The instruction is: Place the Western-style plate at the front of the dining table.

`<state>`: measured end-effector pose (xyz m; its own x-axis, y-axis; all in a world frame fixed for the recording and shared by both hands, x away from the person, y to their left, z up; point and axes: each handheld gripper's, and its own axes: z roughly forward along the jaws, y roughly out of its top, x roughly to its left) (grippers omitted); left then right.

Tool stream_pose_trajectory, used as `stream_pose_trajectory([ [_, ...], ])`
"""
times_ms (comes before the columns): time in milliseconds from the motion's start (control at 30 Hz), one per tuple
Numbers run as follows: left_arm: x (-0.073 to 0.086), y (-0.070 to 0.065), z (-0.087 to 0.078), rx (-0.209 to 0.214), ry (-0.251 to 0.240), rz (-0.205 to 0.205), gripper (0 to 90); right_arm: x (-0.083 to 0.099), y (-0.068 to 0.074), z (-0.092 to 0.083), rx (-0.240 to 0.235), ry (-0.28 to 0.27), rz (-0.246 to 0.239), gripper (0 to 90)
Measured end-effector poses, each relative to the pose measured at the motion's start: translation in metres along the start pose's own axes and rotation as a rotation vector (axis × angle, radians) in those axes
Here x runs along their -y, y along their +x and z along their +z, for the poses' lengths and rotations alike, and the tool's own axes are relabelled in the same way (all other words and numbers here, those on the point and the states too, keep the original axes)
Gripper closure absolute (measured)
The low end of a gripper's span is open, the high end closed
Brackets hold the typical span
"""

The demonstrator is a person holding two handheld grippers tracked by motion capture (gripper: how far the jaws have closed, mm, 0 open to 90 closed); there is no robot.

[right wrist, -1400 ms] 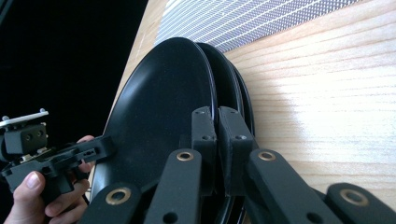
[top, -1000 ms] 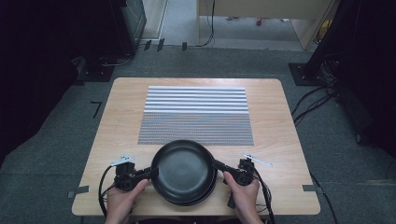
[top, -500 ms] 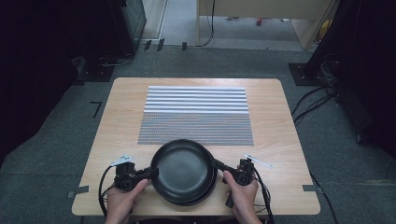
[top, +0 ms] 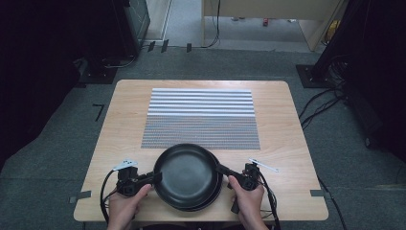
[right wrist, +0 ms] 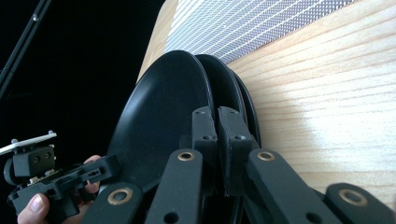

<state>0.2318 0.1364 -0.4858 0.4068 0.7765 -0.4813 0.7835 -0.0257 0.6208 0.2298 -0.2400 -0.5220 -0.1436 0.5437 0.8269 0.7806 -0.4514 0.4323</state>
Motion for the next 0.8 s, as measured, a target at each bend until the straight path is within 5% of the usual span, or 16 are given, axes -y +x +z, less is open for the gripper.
stream_pose_trajectory([
  [200, 0.000, 0.001, -0.002, 0.002, 0.002, -0.003, 70.5, 0.001, 0.004, 0.001, 0.017, 0.017, -0.025, 86.6],
  [800, -0.002, 0.006, -0.007, 0.020, 0.007, -0.002, 71.8, 0.004, 0.024, 0.006, 0.138, 0.056, -0.231, 82.4],
])
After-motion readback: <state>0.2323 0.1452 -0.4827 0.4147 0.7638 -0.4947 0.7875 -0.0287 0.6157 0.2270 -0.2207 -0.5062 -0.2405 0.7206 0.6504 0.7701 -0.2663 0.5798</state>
